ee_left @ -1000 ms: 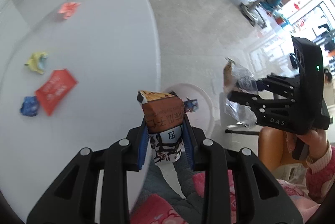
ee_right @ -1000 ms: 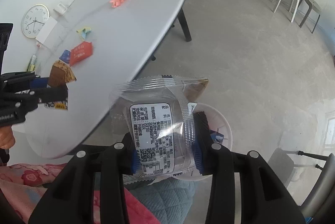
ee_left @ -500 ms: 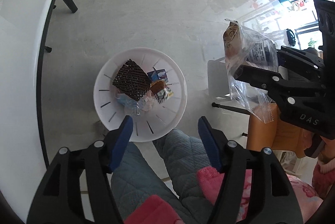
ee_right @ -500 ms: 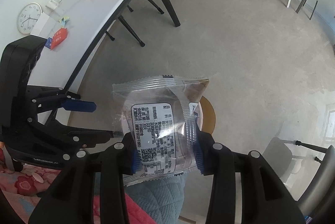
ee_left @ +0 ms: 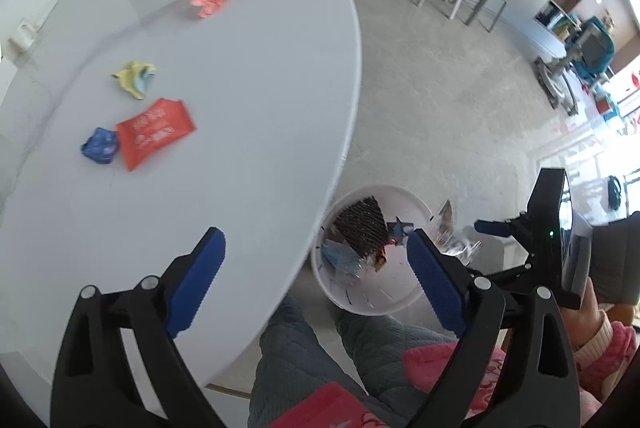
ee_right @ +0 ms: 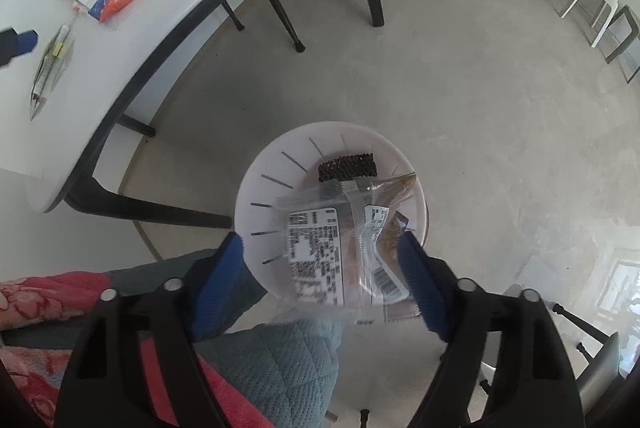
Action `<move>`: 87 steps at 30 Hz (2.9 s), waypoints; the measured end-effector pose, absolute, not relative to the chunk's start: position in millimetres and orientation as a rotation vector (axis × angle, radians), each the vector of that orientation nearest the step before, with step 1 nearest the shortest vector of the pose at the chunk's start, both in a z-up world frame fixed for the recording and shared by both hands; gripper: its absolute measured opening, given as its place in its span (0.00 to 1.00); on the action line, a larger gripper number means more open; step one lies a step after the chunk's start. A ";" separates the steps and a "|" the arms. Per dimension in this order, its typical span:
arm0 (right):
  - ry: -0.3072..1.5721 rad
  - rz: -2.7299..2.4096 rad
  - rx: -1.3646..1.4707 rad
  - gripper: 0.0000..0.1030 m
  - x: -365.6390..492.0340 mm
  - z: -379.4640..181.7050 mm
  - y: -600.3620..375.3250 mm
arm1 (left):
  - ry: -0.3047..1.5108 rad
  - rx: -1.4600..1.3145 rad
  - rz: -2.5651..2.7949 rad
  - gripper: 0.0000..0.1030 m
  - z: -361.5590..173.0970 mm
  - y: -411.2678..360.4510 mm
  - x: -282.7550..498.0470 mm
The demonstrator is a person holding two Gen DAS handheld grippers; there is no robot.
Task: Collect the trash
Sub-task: 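Move both tools back over the table toward the blue wrapper and red packet, then grasp the blue wrapper with the left tool while the right tool grasps the red packet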
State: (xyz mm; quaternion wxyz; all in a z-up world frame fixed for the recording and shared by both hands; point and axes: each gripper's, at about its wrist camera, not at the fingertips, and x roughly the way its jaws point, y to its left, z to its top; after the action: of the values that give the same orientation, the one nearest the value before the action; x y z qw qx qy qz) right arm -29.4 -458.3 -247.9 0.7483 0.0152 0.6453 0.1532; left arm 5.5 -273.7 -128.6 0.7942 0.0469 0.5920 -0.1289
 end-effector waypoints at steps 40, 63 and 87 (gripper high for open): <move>1.190 0.422 0.005 0.98 74.1 -131.8 -262.4 | 1.302 -0.049 -0.099 0.77 -201.8 -65.4 137.9; 1.067 0.960 -0.711 0.98 125.9 -152.6 -168.4 | 1.293 -0.132 -0.096 0.33 -199.9 -42.5 125.4; 1.177 1.129 -0.755 0.46 151.4 -163.9 -139.5 | 1.270 -0.247 -0.021 0.33 -173.5 -51.4 66.1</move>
State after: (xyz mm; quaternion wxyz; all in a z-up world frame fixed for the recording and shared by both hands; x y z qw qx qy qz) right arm 151.4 -139.5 -163.9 0.6226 -0.3288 0.5124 0.4916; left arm 66.1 -51.4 -173.5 0.7978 -0.1150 0.5917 -0.0097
